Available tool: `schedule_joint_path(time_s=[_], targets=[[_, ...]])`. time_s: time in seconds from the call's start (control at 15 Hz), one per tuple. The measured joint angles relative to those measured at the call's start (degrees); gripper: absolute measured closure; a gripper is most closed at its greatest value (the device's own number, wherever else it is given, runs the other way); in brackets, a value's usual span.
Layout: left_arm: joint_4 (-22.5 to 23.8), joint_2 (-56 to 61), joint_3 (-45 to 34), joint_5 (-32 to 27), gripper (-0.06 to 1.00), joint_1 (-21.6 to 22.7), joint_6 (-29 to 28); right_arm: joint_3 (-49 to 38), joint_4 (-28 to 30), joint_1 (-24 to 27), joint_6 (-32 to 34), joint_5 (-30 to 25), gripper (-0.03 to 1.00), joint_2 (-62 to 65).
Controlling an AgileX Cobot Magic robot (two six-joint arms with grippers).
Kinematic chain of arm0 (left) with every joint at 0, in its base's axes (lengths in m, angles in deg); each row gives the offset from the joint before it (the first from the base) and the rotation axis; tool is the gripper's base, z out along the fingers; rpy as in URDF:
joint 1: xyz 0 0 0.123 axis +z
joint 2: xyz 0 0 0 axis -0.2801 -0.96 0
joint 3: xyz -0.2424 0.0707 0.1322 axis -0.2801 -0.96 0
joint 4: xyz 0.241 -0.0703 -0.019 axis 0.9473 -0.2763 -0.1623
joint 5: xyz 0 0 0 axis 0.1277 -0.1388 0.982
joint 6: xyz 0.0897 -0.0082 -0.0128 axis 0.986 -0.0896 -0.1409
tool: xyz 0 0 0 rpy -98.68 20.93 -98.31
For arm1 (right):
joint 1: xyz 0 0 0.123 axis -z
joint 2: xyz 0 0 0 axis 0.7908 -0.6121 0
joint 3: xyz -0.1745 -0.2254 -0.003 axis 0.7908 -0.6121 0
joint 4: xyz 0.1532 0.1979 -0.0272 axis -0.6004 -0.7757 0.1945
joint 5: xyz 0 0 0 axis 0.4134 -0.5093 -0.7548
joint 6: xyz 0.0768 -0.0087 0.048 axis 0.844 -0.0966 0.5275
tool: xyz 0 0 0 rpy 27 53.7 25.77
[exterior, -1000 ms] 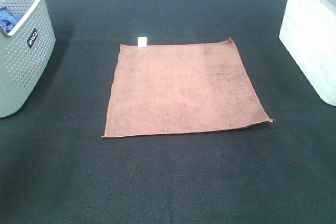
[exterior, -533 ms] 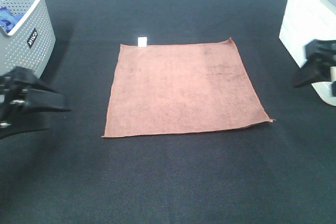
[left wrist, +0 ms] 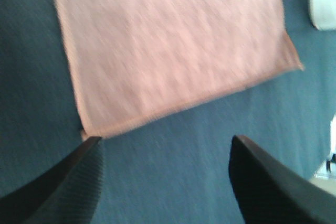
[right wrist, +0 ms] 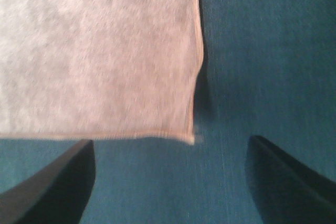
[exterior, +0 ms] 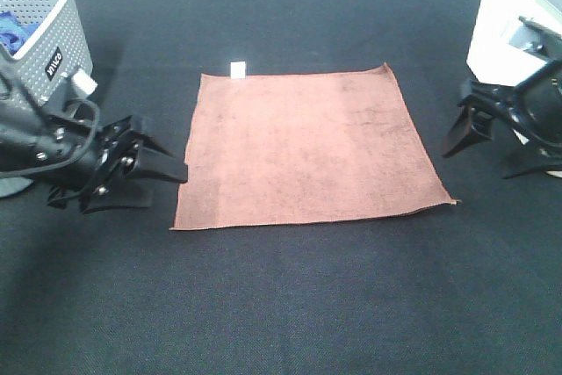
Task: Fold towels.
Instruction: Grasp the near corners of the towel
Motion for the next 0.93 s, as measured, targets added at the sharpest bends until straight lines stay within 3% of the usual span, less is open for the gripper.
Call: schedule_joint_path(time_s=[0.33,0.67,0.93], targets=[[0.1,-9.7,5.7,4.2,0.30,0.0,-1.6,11.7,-0.3,0.0,-1.8,-6.2,0.22,-13.3],[-0.1,-13.3,10.0,0.9,0.30,0.0,-3.1,15.0,-0.7,0.0,-4.4,-7.3,0.22,-20.1],[-0.3,-15.5,12.0,-1.0,0.30,-2.4,-6.0,15.5,-8.2,0.1,-9.4,-7.8,0.23,-22.9]])
